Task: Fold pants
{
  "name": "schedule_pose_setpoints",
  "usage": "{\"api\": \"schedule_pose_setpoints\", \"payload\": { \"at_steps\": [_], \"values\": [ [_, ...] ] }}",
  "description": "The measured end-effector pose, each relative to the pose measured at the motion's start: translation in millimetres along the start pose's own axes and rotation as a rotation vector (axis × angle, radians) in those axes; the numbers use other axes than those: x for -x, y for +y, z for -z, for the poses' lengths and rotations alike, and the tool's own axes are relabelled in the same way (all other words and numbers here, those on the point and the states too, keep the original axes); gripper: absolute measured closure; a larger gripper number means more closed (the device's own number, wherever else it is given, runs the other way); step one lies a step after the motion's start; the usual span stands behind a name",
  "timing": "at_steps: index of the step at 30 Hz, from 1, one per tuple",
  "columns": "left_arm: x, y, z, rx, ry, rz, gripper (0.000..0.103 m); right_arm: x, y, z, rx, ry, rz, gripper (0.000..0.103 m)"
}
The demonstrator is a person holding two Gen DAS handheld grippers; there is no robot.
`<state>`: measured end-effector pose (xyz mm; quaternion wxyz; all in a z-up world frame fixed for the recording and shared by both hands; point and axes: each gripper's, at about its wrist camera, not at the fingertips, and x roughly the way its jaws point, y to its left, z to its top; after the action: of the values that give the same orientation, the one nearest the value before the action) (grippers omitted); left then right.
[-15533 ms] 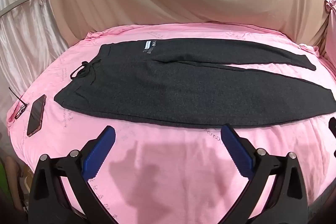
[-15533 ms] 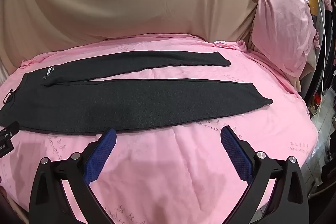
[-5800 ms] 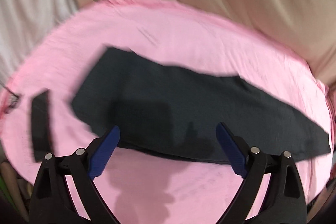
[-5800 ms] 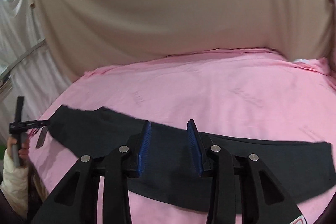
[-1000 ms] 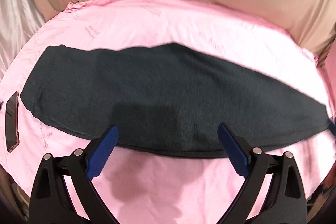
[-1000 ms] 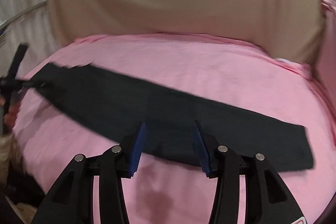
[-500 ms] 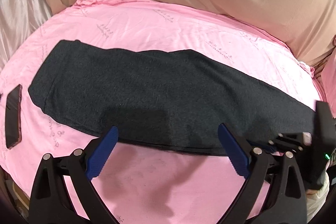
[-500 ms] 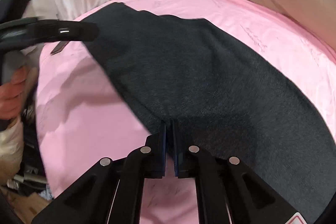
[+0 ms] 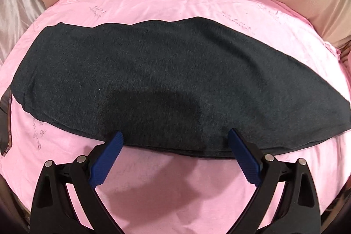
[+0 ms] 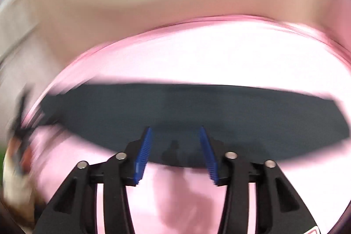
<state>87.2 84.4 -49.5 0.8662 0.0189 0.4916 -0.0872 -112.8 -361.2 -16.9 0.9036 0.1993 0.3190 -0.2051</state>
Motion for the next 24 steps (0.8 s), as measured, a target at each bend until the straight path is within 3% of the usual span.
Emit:
{"api": "schedule_pose_setpoints", "payload": {
  "at_steps": [3, 5, 8, 11, 16, 17, 18, 19, 24],
  "values": [
    [-2.2, -5.4, 1.4, 0.006, 0.004, -0.027, 0.007, 27.7, -97.8, -2.5, -0.175, -0.056, 0.191, 0.051],
    [-3.4, -9.6, 1.5, 0.015, 0.012, -0.037, 0.006, 28.2, -129.1, -2.9, -0.201, -0.042, 0.246, 0.047],
    [-1.8, -15.4, 2.4, 0.022, 0.015, -0.04, 0.006, 13.9, -152.3, -3.2, -0.236, -0.003, 0.189, 0.046],
    [2.4, -23.0, 3.7, 0.01, 0.018, -0.037, 0.006, -11.5, -152.0, -4.3, -0.271, 0.045, 0.119, 0.046],
    [12.6, -33.3, 3.6, -0.033, 0.001, -0.042, 0.006, -28.3, -144.7, -13.9, -0.292, 0.034, 0.061, 0.046],
    [14.6, -34.0, 3.1, -0.039, -0.004, -0.039, 0.006, -30.8, -140.3, -16.5, -0.289, 0.039, 0.056, 0.054],
    [16.8, -34.5, 2.9, -0.043, -0.009, -0.035, 0.006, -32.9, -135.4, -17.4, -0.288, 0.047, 0.051, 0.07],
    [19.1, -34.5, 2.4, -0.045, -0.015, -0.027, 0.006, -36.9, -132.9, -19.2, -0.298, 0.06, 0.023, 0.076],
    [28.0, -26.7, 2.9, -0.045, -0.033, 0.004, 0.006, -16.0, -93.0, -40.7, -0.29, -0.026, -0.064, 0.083]
  ]
}}
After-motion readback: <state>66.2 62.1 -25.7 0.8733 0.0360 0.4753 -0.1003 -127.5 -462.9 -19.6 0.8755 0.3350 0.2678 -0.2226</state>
